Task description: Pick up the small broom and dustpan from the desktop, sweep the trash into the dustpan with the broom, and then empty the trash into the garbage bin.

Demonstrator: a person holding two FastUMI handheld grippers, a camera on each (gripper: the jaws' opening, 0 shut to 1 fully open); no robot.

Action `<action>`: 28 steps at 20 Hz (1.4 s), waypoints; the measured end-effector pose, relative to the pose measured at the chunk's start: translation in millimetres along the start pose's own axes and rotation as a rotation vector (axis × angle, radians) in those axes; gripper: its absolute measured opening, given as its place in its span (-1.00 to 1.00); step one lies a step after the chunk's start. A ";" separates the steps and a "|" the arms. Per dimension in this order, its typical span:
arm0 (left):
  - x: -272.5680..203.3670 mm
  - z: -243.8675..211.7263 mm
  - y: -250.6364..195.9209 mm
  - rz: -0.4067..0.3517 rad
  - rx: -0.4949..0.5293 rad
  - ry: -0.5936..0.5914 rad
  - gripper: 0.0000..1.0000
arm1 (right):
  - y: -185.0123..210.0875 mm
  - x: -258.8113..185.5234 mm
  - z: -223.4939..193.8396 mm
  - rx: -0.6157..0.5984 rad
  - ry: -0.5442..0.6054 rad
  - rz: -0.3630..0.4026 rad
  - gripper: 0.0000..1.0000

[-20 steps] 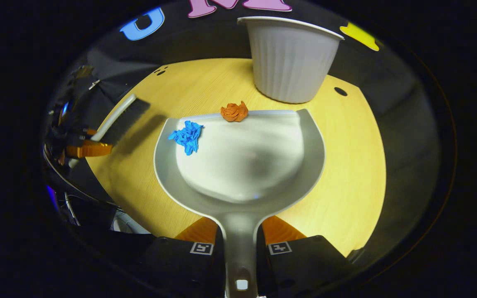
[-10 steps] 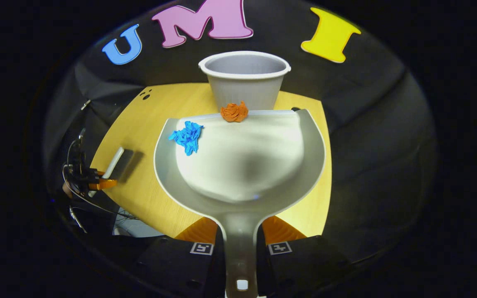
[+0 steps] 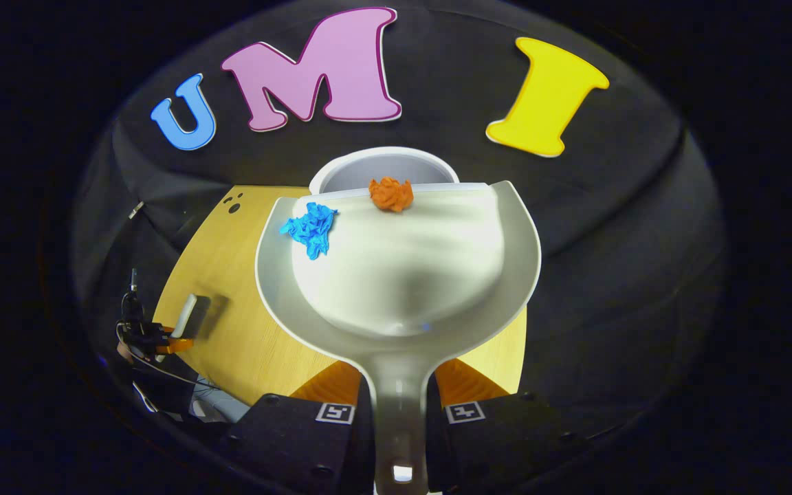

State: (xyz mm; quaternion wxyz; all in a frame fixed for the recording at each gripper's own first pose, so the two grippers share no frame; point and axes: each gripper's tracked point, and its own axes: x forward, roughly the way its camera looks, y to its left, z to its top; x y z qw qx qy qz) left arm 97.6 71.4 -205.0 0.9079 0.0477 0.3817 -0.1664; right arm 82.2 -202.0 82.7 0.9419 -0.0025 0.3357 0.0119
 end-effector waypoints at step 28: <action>-20.1 3.8 44.0 0.069 -0.143 -0.036 -0.49 | -48.9 121.7 133.2 -0.909 -0.052 -0.613 -0.34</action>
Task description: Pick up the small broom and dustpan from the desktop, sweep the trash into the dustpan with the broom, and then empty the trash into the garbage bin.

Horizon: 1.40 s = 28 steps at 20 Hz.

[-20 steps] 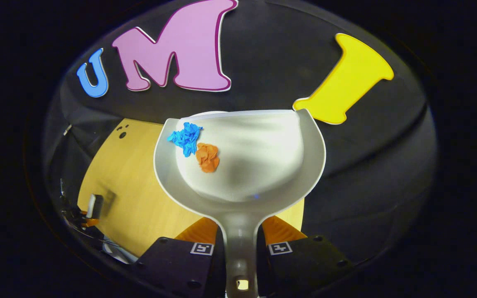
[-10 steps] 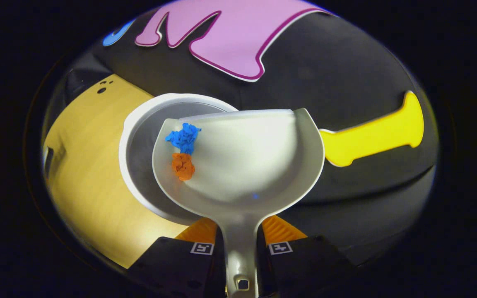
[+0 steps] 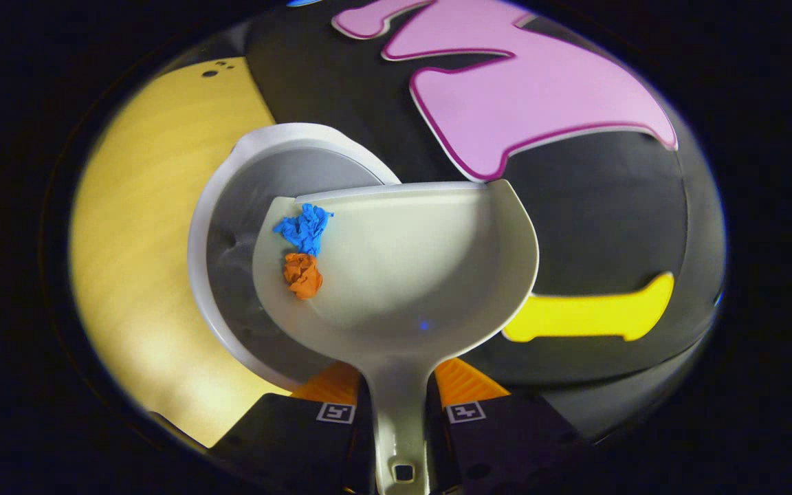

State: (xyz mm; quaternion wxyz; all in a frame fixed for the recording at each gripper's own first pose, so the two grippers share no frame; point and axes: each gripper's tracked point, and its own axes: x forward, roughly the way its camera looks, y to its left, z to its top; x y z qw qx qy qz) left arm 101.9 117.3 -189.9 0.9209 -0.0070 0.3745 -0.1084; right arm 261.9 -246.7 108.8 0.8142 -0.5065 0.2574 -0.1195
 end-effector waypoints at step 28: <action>1.6 -9.5 -1.0 -0.020 0.023 -0.018 -0.49 | -22.7 -34.2 -28.5 -0.045 0.121 -0.171 -0.34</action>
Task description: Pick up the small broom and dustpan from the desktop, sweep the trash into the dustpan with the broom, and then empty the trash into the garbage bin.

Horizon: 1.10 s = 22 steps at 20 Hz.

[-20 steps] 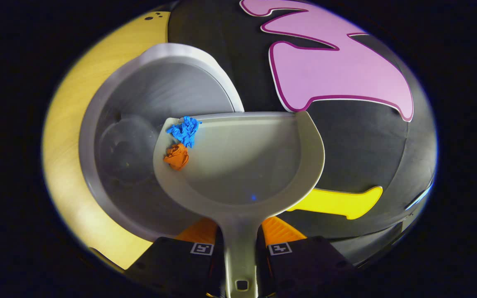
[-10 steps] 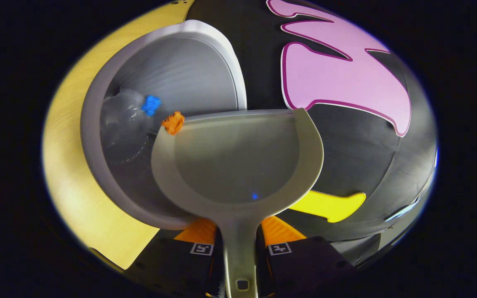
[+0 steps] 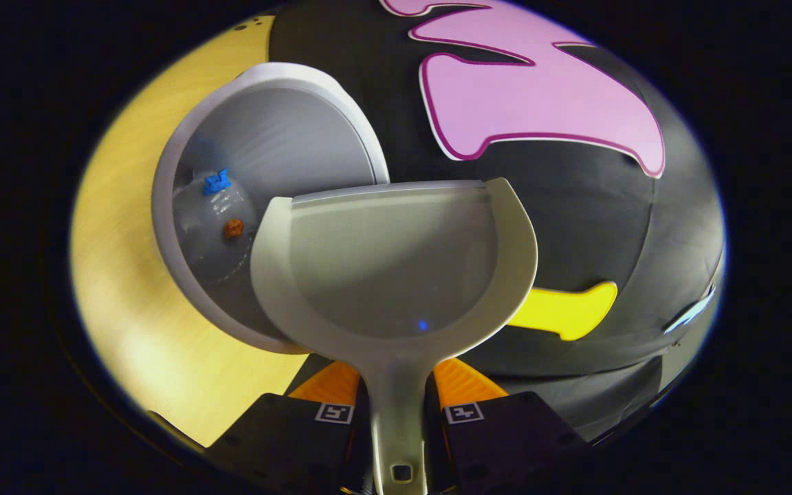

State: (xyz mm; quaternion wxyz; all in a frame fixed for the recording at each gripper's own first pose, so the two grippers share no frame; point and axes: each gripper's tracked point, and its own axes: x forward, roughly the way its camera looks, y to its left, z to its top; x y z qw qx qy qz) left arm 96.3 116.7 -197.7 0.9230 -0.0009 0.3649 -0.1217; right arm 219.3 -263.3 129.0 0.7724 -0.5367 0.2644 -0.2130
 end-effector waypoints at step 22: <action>23.0 6.8 -6.4 0.012 0.009 -0.052 -0.49 | 97.3 -202.6 63.6 0.789 -0.229 0.579 -0.34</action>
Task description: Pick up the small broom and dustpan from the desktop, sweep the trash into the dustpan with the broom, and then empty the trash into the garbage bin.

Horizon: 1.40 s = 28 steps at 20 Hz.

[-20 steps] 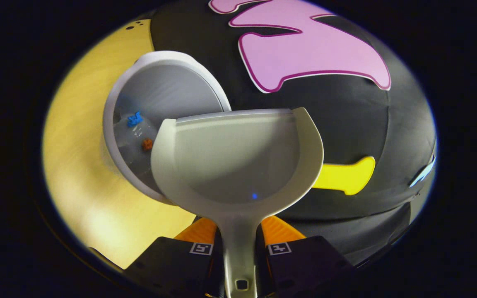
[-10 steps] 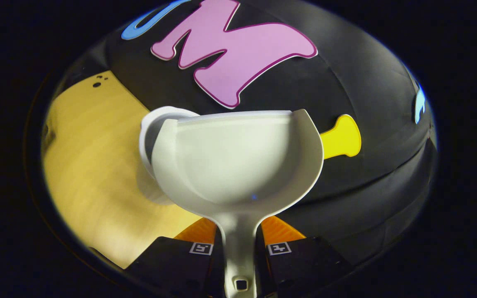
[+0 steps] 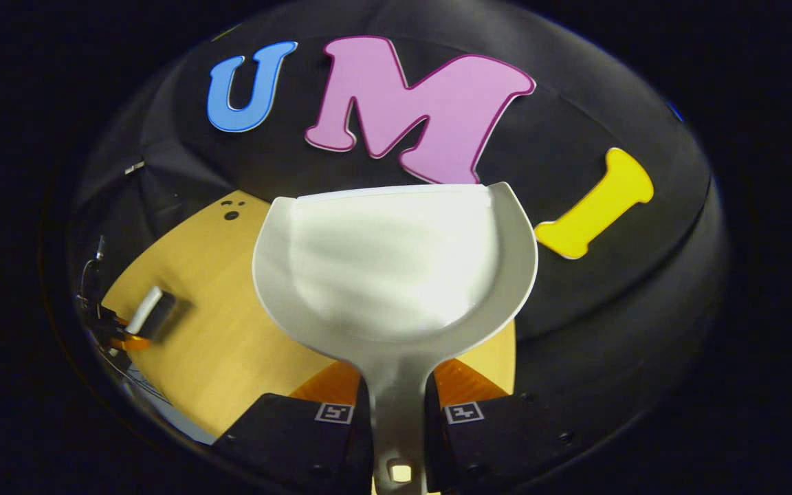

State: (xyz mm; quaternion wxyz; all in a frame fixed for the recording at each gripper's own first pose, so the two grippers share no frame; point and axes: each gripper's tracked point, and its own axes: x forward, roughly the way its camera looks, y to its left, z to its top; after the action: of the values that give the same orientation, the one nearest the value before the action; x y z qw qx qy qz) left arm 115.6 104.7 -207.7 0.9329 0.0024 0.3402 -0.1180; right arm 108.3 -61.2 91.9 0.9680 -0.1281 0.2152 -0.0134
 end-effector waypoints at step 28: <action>73.7 -7.6 -10.7 0.239 0.150 0.157 -0.39 | 157.5 56.6 -272.4 0.306 0.493 0.131 -0.29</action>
State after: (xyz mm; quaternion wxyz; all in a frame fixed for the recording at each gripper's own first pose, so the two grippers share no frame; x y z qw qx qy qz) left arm 162.9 78.8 -259.5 0.9081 0.1218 0.3994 -0.0305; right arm 40.6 20.5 -209.7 0.8934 0.0405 0.4473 -0.0137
